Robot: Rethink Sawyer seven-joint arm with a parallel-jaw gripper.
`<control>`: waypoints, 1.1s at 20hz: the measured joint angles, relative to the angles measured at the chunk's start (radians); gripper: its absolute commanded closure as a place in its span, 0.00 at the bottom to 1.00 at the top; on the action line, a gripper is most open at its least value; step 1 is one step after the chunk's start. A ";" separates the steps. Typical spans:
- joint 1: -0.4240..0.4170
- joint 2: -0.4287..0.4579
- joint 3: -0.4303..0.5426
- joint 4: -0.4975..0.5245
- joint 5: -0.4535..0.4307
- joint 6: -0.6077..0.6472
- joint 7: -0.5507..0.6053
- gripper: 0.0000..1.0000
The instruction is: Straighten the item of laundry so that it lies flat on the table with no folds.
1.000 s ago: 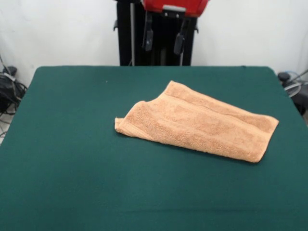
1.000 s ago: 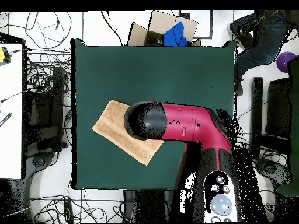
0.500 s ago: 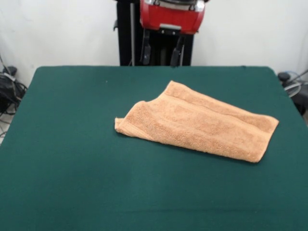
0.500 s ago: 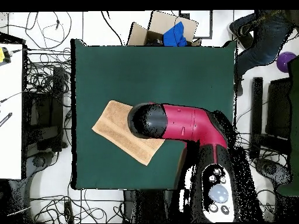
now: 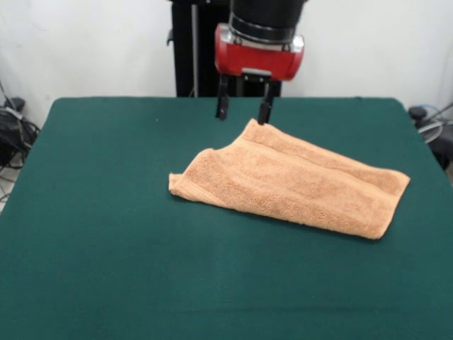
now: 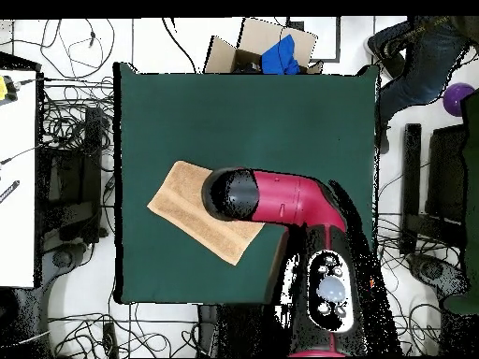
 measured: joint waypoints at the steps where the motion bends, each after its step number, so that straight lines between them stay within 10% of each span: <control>1: 0.005 0.006 -0.003 0.000 0.006 -0.008 0.000 0.00; 22: 0.019 0.103 -0.043 0.019 0.097 -0.145 0.000 0.00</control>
